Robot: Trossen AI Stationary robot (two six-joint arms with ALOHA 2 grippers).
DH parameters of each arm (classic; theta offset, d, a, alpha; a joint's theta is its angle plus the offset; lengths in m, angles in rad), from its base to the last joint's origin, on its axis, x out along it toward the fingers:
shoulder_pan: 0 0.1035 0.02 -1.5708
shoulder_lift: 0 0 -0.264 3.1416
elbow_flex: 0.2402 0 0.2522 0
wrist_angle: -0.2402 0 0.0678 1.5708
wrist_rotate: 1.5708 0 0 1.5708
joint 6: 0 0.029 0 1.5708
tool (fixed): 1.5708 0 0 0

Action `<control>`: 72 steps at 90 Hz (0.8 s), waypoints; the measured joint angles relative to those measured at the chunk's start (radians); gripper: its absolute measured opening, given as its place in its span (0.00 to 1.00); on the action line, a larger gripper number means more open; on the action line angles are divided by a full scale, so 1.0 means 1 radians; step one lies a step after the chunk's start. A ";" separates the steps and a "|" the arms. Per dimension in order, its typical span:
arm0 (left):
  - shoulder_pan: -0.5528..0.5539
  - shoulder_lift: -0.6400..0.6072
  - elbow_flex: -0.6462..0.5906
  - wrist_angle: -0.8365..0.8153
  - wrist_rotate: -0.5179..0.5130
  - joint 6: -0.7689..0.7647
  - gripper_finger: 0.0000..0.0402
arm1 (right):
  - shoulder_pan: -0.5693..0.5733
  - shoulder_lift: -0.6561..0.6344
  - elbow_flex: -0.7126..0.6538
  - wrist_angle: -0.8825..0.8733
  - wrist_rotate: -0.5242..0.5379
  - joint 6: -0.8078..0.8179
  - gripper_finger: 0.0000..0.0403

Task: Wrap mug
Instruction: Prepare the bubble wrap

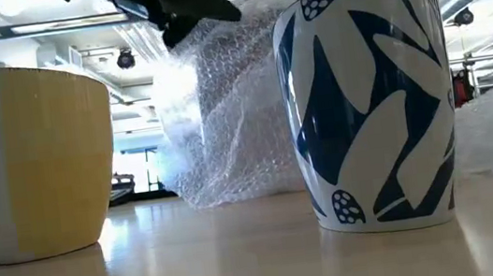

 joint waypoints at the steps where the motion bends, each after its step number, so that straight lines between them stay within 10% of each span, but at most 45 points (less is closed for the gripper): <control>1: 0.000 0.004 0.005 -0.010 -0.001 0.001 0.62 | 0.000 0.000 0.001 0.001 0.000 0.000 0.00; 25: 0.000 0.006 0.152 -0.380 -0.025 0.040 0.05 | 0.001 -0.004 0.044 0.005 -0.008 0.049 0.00; 72: -0.010 -0.245 0.270 -0.824 -0.109 -0.001 0.00 | 0.007 -0.045 0.028 -0.498 -0.026 0.391 0.37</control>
